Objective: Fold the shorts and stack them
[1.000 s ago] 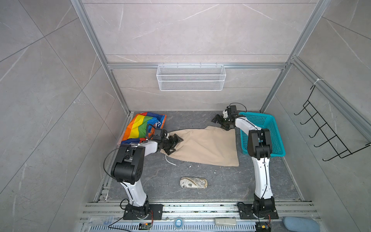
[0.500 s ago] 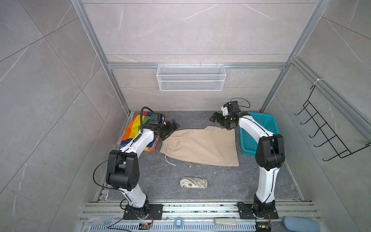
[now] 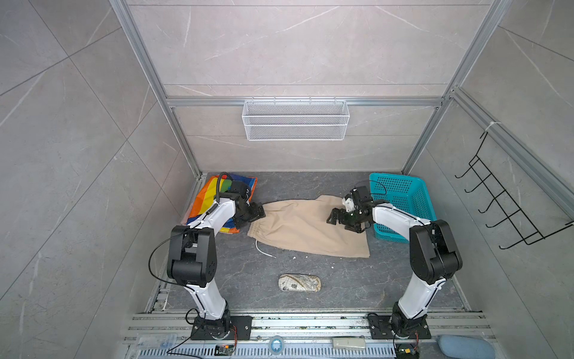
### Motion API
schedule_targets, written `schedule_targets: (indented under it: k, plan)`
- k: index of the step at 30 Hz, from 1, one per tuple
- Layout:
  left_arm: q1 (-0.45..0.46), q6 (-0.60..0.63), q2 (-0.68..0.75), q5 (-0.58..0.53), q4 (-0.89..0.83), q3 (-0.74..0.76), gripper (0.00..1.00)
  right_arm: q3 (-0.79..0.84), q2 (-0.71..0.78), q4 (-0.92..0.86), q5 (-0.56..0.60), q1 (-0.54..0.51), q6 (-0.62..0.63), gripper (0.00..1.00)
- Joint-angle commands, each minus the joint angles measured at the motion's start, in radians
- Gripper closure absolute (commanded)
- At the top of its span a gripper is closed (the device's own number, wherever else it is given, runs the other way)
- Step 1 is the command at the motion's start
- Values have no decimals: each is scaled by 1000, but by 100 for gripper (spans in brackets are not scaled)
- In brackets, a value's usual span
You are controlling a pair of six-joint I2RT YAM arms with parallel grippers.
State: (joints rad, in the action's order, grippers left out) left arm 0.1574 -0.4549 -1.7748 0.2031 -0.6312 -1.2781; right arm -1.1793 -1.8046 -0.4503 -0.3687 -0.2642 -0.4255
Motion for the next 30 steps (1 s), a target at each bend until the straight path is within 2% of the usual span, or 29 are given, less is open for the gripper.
schedule_targets:
  k: [1, 11, 16, 20, 27, 30]
  plan:
    - [2, 47, -37, -2, 30, 1, 11, 29, 51, 55, -30, -1, -9, 1]
    - [4, 93, -161, -13, 49, -66, 14, 79, 53, 64, -27, -1, 7, 1]
    - [16, 98, -173, -19, 60, -58, 21, 83, 48, 66, -30, 0, 7, 1]
    - [29, 115, -184, -28, 60, -55, 43, 71, 41, 69, -51, -1, 1, 1]
    - [34, 121, -195, -38, 79, -33, 69, 54, 44, 53, -67, -1, -3, 1]
    - [34, 134, -187, -53, 56, -46, 88, 60, 50, 49, -56, 0, -2, 1]
